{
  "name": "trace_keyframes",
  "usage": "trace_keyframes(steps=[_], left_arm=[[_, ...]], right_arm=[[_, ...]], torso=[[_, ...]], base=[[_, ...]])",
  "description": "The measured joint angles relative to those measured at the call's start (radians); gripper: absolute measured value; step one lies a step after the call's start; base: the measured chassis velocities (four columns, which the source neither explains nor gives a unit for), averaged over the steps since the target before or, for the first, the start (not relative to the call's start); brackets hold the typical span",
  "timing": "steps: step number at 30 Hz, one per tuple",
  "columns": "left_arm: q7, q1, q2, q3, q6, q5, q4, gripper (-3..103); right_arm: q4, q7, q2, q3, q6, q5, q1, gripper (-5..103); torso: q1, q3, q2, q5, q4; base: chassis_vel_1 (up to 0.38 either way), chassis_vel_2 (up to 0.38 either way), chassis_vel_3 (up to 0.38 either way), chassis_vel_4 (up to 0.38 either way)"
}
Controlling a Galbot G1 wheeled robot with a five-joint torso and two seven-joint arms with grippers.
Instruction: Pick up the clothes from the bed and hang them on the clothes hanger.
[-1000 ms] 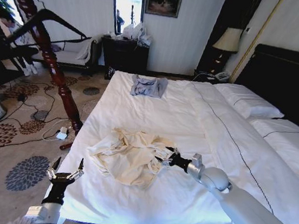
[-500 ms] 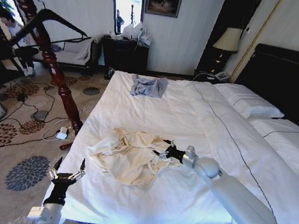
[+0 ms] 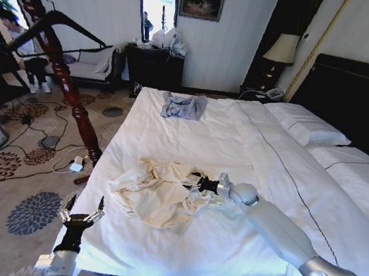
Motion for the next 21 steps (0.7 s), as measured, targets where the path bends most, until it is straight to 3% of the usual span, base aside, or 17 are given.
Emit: trace_keyframes(steps=[2,6,7,9,11,15,16,18,19,21], left_arm=[[0.000,-0.004,0.000,0.000,0.000,-0.003,0.005,100],[-0.001,-0.011,0.001,-0.001,0.000,-0.007,0.012,100],[-0.001,-0.013,0.002,-0.001,0.001,-0.009,0.013,100],[-0.002,-0.015,0.003,-0.002,0.002,-0.011,0.015,100],[-0.002,-0.019,0.005,-0.003,0.003,-0.013,0.017,100],[-0.003,-0.024,0.006,-0.003,0.006,-0.016,0.020,100],[-0.003,-0.025,0.006,-0.003,0.007,-0.016,0.020,100],[-0.003,-0.026,0.006,-0.003,0.007,-0.016,0.021,100],[-0.003,-0.027,0.006,-0.003,0.008,-0.016,0.021,100],[-0.004,-0.029,0.007,-0.003,0.009,-0.016,0.021,100]], right_arm=[[-0.002,0.000,0.003,-0.004,0.003,-0.001,0.003,64],[-0.008,0.004,0.007,-0.006,0.016,-0.018,0.006,58],[-0.012,0.006,0.008,-0.006,0.023,-0.034,0.006,47],[-0.015,0.007,0.009,-0.004,0.034,-0.065,0.006,47],[-0.019,0.000,0.009,0.007,0.060,-0.138,0.007,30],[-0.019,-0.036,0.007,0.024,0.099,-0.208,0.007,25],[-0.017,-0.042,0.006,0.028,0.109,-0.209,0.007,14],[-0.013,-0.051,0.005,0.034,0.122,-0.206,0.006,14],[-0.011,-0.061,0.004,0.041,0.131,-0.201,0.006,4],[-0.007,-0.076,0.003,0.057,0.152,-0.181,0.009,4]], torso=[[0.000,0.000,0.000,0.0000,0.0000],[0.000,0.000,0.000,0.0000,0.0000],[0.000,0.000,0.000,0.0000,0.0000],[0.000,0.000,0.000,0.0000,0.0000],[0.000,0.000,0.000,0.0001,0.0000],[0.000,0.000,0.000,0.0001,0.0000],[0.000,0.000,0.000,0.0000,0.0000],[0.000,0.000,0.000,0.0001,0.0000],[0.000,0.000,0.000,0.0001,0.0000],[0.000,0.000,0.000,0.0001,0.0000]], base=[[0.000,0.000,0.000,0.000],[0.000,0.000,0.000,0.000],[0.000,0.000,0.000,0.000],[0.000,0.000,0.000,0.000],[0.000,0.000,0.000,0.000],[0.000,0.000,0.000,0.000],[0.000,0.000,0.000,0.000],[0.000,0.000,0.000,0.000],[0.000,0.000,0.000,0.000],[0.000,0.000,0.000,0.000]])
